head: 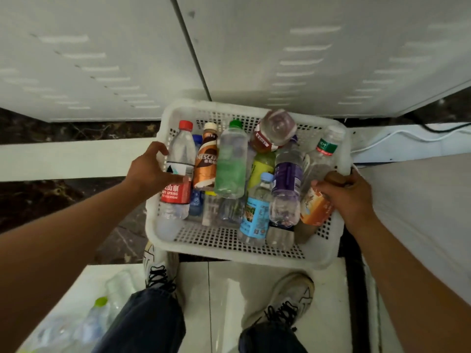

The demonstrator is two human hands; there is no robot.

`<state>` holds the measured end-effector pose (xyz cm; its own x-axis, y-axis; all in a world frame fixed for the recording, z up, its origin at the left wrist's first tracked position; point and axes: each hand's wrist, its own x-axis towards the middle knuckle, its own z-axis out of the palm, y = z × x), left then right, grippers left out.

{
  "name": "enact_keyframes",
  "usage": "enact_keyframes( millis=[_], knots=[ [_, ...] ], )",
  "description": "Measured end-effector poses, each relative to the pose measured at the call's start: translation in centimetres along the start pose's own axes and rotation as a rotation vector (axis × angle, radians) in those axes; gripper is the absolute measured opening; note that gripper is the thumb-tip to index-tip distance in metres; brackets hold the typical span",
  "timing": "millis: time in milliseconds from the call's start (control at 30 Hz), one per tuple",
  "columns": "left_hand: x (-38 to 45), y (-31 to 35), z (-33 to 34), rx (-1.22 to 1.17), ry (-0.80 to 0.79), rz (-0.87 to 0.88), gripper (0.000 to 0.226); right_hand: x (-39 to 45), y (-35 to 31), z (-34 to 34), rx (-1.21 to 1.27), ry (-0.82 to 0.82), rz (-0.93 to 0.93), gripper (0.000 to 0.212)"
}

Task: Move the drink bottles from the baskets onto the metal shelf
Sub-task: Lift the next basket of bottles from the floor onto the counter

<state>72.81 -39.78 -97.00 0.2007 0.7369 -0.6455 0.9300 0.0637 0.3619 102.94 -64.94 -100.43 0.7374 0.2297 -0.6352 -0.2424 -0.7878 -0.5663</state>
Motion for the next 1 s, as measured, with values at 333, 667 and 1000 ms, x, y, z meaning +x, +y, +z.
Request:
enact_keyframes(
  millis=[333, 667, 1000],
  knots=[
    [-20.9, 2.4, -17.7, -0.246, 0.146, -0.182, 0.063, -21.2, -15.2, -10.4, -0.136, -0.074, -0.021, 0.048],
    [-44.7, 6.9, -41.6, -0.385, 0.178, -0.185, 0.056, -46.7, -33.4, -23.4, -0.013, 0.005, -0.144, 0.048],
    [-60.6, 9.8, -61.8, -0.429, 0.39, 0.013, 0.055, -67.5, -48.4, -31.2, 0.163, -0.053, -0.299, 0.032]
  ],
)
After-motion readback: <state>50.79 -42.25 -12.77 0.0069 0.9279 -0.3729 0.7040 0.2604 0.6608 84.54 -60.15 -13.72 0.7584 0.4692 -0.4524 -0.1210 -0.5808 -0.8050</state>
